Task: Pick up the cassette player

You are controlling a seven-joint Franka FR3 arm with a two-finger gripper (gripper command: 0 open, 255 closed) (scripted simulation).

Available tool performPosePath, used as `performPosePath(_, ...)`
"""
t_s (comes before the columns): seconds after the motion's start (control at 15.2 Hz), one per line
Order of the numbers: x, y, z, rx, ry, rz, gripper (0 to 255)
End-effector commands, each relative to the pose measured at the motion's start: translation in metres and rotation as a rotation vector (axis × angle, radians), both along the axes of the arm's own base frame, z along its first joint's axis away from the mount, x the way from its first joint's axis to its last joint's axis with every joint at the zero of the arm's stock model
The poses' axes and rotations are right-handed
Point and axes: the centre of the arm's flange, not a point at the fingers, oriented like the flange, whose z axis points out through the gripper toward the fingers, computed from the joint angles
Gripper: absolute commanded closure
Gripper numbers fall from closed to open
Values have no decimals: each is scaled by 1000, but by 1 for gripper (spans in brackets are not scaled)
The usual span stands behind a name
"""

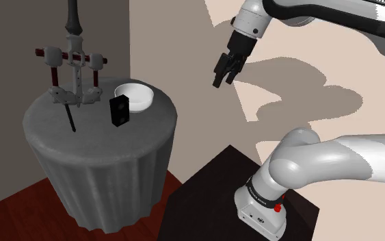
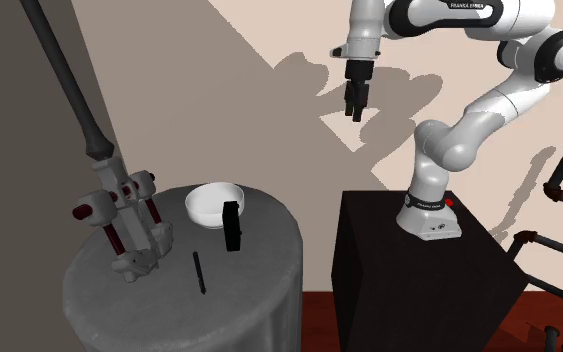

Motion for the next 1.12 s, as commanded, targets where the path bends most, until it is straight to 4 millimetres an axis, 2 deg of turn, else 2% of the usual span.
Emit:
performPosePath(0.0, 0, 0, 0, 0, 0, 0, 0)
performPosePath(0.53, 83, 57, -41, -10, 30, -115, 0)
performPosePath(1.06, 170, 104, -85, -20, 60, -231, 0)
